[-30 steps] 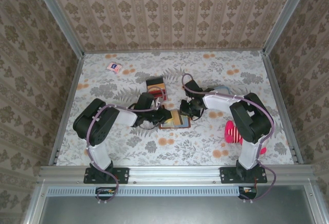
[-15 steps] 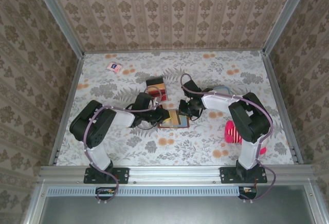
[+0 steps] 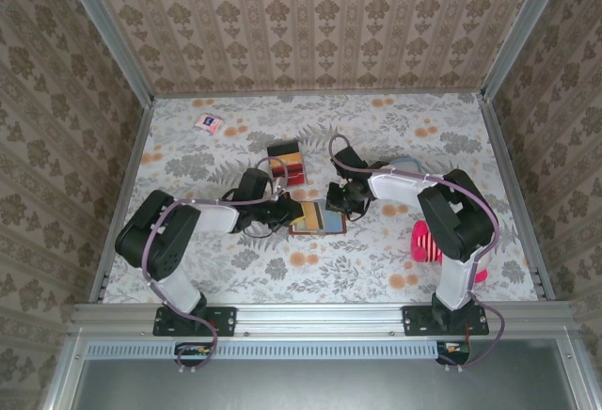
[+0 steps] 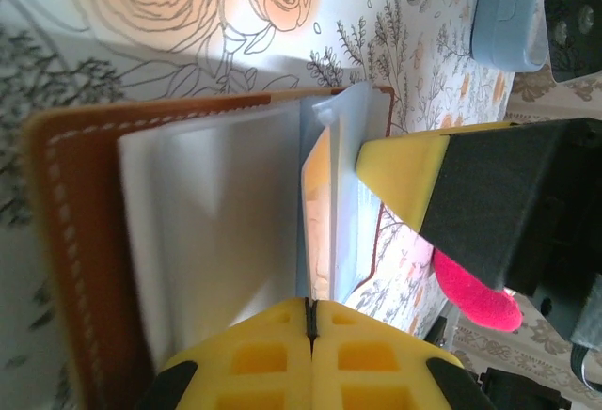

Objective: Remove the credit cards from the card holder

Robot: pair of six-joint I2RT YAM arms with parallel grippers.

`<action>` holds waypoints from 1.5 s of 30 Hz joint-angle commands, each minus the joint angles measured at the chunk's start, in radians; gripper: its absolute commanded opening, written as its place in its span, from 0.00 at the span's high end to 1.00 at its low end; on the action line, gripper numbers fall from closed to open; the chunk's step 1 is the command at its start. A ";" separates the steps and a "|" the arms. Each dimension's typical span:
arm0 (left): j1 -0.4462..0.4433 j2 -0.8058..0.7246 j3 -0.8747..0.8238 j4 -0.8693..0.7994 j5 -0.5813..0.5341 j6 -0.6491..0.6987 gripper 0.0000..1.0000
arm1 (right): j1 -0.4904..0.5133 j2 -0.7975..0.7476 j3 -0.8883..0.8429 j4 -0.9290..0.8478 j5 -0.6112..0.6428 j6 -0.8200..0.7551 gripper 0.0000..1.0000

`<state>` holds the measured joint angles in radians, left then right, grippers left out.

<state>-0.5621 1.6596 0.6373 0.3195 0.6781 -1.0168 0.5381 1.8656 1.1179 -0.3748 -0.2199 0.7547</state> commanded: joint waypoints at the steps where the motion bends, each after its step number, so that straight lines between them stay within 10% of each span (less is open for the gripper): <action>1: 0.020 -0.078 -0.003 -0.166 -0.012 0.104 1.00 | 0.000 0.063 -0.028 -0.100 0.082 -0.018 0.82; 21: 0.094 -0.423 0.369 -0.916 -0.344 0.736 1.00 | 0.003 -0.314 0.012 0.094 -0.120 -0.050 0.51; 33: 0.100 -0.312 0.663 -0.919 -0.437 1.119 1.00 | -0.043 -0.440 -0.102 0.072 0.004 -0.087 0.01; 39: 0.134 -0.172 0.768 -0.959 -0.278 1.487 1.00 | -0.094 -0.468 -0.144 0.058 0.017 -0.087 0.00; 45: 0.134 0.039 0.957 -1.110 -0.381 1.635 1.00 | -0.120 -0.523 -0.189 0.049 0.016 -0.071 0.00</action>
<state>-0.4309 1.6379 1.5135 -0.6792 0.3176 0.4603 0.4244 1.3785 0.9581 -0.3004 -0.2195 0.6800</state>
